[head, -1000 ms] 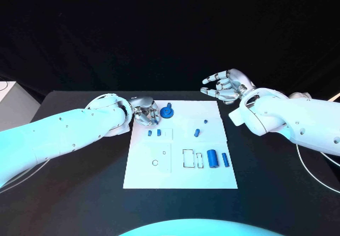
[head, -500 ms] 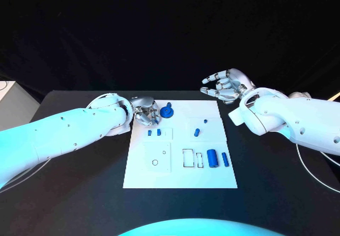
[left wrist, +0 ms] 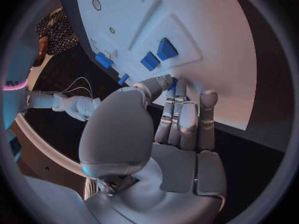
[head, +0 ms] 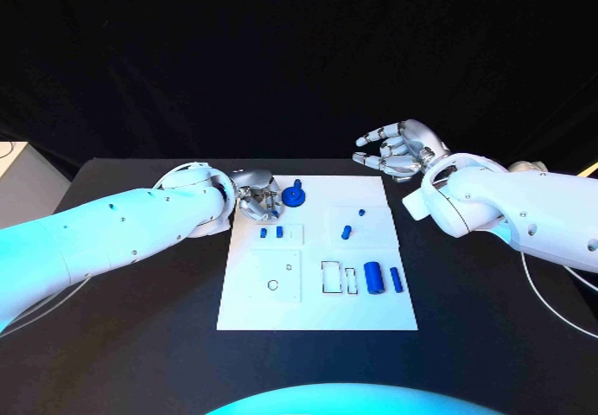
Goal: Assemble the parts on the task board
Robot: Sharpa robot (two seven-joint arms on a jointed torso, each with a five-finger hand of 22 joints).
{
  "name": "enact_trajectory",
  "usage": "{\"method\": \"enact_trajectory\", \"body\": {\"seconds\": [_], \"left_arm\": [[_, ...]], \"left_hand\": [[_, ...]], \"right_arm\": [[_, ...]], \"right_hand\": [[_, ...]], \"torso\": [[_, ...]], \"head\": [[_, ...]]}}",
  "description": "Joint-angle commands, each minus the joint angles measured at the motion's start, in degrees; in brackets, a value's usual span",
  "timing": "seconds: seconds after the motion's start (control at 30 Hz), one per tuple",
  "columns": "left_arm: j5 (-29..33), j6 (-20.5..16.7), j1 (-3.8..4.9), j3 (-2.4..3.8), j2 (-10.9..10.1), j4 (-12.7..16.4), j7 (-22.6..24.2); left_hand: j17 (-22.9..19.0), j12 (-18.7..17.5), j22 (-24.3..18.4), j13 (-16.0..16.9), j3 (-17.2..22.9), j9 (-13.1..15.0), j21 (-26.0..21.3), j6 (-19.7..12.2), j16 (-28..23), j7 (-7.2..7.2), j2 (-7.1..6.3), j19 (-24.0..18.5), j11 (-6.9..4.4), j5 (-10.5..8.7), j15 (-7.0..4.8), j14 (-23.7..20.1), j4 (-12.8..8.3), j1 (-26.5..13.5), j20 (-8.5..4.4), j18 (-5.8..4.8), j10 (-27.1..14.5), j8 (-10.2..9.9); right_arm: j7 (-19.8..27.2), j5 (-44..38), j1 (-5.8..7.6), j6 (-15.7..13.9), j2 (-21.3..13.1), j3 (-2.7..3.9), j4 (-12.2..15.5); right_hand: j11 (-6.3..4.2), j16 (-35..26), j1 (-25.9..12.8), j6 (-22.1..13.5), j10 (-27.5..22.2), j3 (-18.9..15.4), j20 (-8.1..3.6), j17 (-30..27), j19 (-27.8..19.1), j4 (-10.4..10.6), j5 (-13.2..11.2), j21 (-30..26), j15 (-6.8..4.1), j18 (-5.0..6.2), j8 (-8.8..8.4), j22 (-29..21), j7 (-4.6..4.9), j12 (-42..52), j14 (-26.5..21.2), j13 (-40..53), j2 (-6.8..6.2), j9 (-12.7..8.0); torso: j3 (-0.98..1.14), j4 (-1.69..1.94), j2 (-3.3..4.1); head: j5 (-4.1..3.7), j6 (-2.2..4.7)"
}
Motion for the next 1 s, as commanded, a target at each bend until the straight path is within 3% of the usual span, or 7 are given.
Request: {"method": "enact_trajectory", "body": {"seconds": [0.03,0.37,0.67,1.0], "left_arm": [[-1.04,2.77,-0.39,-0.32,0.15,0.10,-0.95],[-1.12,1.41,-0.40,-0.33,-0.03,0.11,-0.94],[-0.56,-0.78,-0.40,-0.33,-0.10,0.21,-0.26],[-0.25,-1.42,-0.40,-0.33,-0.27,0.28,-0.18]], "left_hand": [[-0.46,-0.15,-0.31,0.13,-0.51,0.13,-0.48,0.55,-0.09,-0.01,0.21,-0.63,0.01,0.11,-0.19,-0.63,-0.13,-0.44,-0.09,-0.37,0.09,0.02],[-1.32,0.75,-0.89,1.13,-1.02,-0.10,-1.09,-0.56,-0.25,0.22,0.15,-1.45,0.24,0.20,-0.05,-1.52,-0.55,-0.57,-0.06,-0.26,-1.31,-1.25],[-2.48,1.62,-1.51,2.16,-1.26,-0.92,-1.79,-3.37,-0.35,0.86,-0.44,-2.16,0.80,0.29,0.48,-2.45,-0.64,-1.28,0.35,-0.15,-3.45,-3.81],[-2.88,1.92,-1.80,2.47,-1.27,-1.19,-2.09,-4.15,-0.39,0.91,-0.60,-2.43,0.88,0.31,0.56,-2.71,-0.54,-1.58,0.47,-0.07,-3.99,-4.55]], "right_arm": [[0.68,-0.26,-0.02,0.08,-0.01,0.02,0.04],[0.72,-0.26,-0.03,0.06,-0.05,0.02,0.02],[0.71,-0.26,-0.03,0.04,-0.07,0.02,0.01],[0.64,-0.24,-0.03,0.00,-0.27,0.02,-0.01]], "right_hand": [[-0.29,-0.24,-0.20,0.07,0.07,0.21,-0.19,6.95,-0.11,0.05,0.39,-0.15,-0.45,0.98,0.32,4.74,-0.14,-0.05,3.93,0.60,-0.38,-0.06],[-0.29,-0.24,-0.20,0.07,0.07,0.21,-0.19,6.95,-0.11,0.05,0.39,-0.15,-0.45,0.98,0.32,4.74,-0.14,-0.05,3.93,0.60,-0.38,-0.06],[-0.29,-0.24,-0.20,0.07,0.07,0.21,-0.19,6.95,-0.11,0.05,0.39,-0.15,-0.45,0.98,0.32,4.74,-0.14,-0.05,3.93,0.60,-0.38,-0.06],[-0.29,-0.24,-0.20,0.07,0.07,0.21,-0.19,6.95,-0.11,0.05,0.39,-0.15,-0.45,0.98,0.32,4.74,-0.14,-0.05,3.93,0.60,-0.38,-0.06]], "torso": [[0.01,0.02,-0.02],[0.00,-0.04,0.01],[0.01,-0.03,0.02],[-0.02,0.00,0.01]], "head": [[-0.05,-0.05],[-0.02,0.04],[0.00,0.08],[-0.01,0.02]]}}
